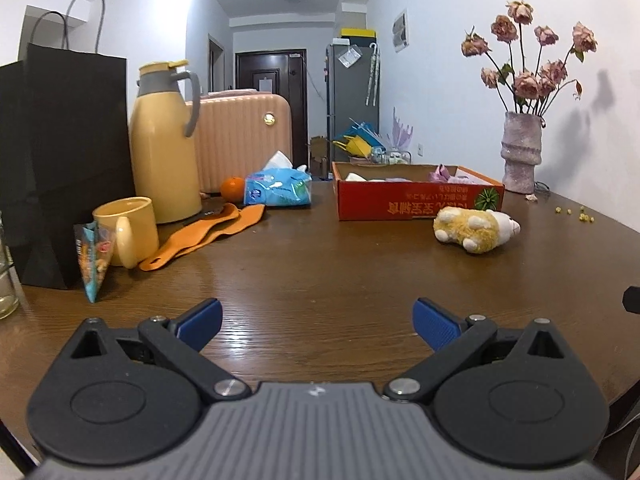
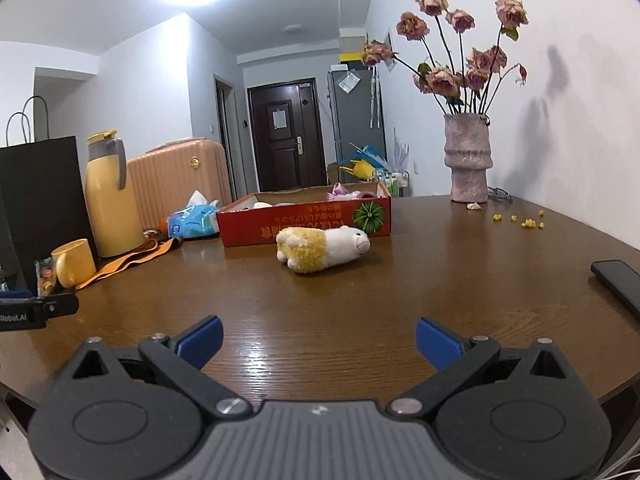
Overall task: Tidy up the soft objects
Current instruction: 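Withdraw both tools from the box and approach the plush toy, then close the right tool on the plush toy while the left tool closes beside it, then lift the plush toy with both tools and carry it over the box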
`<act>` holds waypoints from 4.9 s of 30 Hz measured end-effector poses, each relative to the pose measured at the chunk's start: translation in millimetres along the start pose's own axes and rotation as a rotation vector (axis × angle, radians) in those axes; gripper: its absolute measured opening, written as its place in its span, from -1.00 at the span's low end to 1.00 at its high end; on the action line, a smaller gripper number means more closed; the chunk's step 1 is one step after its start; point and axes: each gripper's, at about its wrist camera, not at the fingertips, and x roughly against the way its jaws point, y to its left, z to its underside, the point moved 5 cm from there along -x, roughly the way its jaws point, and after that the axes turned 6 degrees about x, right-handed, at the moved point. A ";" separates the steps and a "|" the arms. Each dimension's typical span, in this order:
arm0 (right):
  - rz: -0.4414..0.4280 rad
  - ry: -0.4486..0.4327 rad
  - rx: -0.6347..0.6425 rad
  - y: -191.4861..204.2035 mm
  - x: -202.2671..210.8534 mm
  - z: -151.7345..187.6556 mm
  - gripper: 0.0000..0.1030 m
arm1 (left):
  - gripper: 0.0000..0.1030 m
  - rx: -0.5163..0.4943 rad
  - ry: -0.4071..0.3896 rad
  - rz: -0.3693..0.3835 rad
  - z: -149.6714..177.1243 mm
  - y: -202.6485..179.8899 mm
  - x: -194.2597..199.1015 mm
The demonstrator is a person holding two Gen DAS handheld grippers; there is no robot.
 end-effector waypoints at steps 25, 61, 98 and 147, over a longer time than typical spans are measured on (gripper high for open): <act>-0.095 0.126 -0.075 -85.0 -203.1 -102.5 0.72 | 1.00 -0.007 0.205 0.197 -77.8 -118.6 -176.3; -0.425 0.340 -0.040 12.9 -219.3 -49.3 -0.55 | 1.00 0.094 0.266 0.143 -78.8 -99.9 -220.9; -0.505 0.301 -0.172 39.4 -313.8 -89.9 -0.31 | -0.24 0.391 0.303 0.218 -66.9 -7.9 -238.5; -0.189 0.074 -0.169 -98.6 -366.3 -278.5 -0.38 | -0.31 0.150 0.207 0.432 -269.0 -178.9 -405.0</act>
